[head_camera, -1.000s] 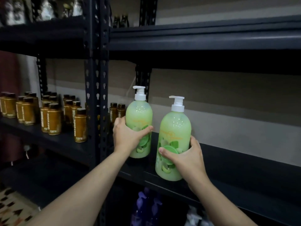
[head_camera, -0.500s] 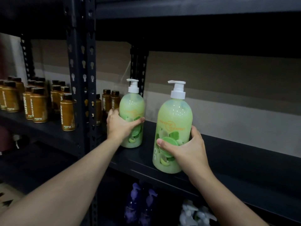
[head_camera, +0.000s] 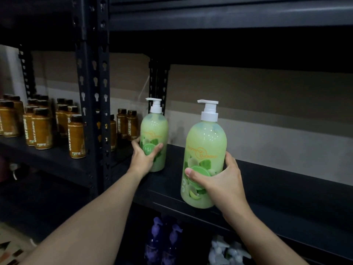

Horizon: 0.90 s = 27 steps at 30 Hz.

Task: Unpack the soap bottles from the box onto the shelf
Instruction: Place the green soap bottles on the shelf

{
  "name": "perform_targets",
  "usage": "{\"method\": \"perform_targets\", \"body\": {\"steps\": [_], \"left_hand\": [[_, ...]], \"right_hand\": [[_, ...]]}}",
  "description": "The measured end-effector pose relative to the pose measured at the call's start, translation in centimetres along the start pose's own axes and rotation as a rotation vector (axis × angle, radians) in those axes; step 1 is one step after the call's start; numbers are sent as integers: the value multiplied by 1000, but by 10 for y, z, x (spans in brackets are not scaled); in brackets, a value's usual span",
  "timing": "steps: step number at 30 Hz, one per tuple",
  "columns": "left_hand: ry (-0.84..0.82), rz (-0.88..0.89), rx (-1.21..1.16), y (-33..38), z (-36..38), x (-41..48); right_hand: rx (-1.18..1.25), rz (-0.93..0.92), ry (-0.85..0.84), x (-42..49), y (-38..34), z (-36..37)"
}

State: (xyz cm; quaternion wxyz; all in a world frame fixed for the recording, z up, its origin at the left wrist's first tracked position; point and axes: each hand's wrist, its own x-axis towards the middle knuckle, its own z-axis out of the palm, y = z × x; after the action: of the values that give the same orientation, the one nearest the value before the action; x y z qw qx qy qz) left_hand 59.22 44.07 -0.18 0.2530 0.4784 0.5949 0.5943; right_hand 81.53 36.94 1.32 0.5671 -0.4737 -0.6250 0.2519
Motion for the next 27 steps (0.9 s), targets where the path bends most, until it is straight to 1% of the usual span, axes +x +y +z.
{"method": "perform_targets", "body": {"steps": [5, 10, 15, 20, 27], "left_hand": [[-78, 14, 78, -10, 0, 4], [-59, 37, 122, -11, 5, 5], [-32, 43, 156, -16, 9, 10], [-18, 47, 168, -21, 12, 12], [-35, 29, 188, -24, 14, 17]], "right_hand": [[-5, 19, 15, -5, 2, -4], [5, 22, 50, 24, -9, 1], [93, -8, 33, 76, -34, 24], [56, 49, 22, 111, -19, 58], [62, 71, -18, 119, 18, 75]]}}
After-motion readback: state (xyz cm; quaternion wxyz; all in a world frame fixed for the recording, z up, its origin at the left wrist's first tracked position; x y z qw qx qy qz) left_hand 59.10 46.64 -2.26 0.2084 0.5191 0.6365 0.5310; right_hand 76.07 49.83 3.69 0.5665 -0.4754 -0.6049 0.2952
